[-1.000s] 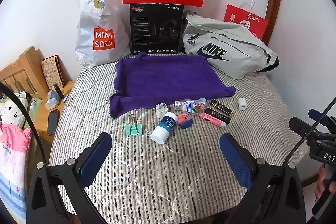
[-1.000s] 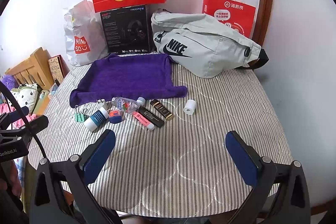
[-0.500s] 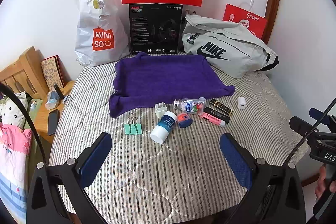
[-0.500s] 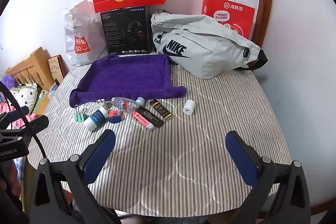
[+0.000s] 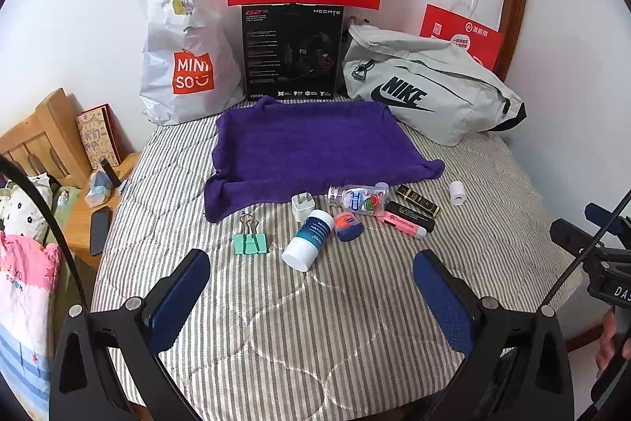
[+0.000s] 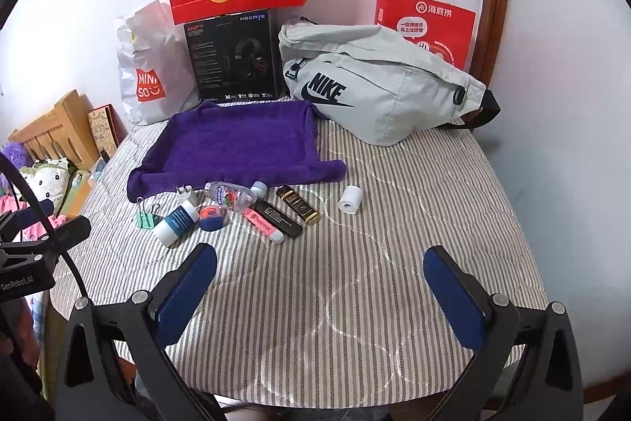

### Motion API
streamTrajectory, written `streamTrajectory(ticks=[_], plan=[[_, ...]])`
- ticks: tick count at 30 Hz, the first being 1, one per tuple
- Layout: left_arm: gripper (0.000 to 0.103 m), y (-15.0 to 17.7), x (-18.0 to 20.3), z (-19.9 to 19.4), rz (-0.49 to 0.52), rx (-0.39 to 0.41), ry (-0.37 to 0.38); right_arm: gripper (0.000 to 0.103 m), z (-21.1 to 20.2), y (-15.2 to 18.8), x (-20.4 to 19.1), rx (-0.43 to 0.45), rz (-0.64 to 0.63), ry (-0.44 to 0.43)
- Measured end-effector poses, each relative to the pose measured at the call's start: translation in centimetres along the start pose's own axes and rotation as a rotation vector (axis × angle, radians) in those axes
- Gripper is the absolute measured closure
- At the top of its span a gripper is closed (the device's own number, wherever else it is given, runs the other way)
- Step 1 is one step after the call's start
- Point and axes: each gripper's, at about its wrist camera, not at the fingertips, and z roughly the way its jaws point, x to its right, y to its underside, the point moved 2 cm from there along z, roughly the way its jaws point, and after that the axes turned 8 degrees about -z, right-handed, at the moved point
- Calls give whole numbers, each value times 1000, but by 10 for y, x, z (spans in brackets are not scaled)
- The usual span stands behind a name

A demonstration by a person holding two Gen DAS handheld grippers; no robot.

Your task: Organize rigid objects

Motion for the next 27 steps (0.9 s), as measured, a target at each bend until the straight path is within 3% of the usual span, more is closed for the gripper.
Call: streamTrajectory(ticks=[8,15,23,27], plan=[[0,-4,-2,22,7,-15,-7,0,13,-2,3,-2,-21,6],[0,-1,-18,57,27,-36,-71,0,39,2,7,-18,-33,3],[0,4,-75,120,-85,-119,-84,0,76,11,25,-92,20,-2],[1,7,-83,151,-96,-148,-94,0,94,16,30,-142,9,28]])
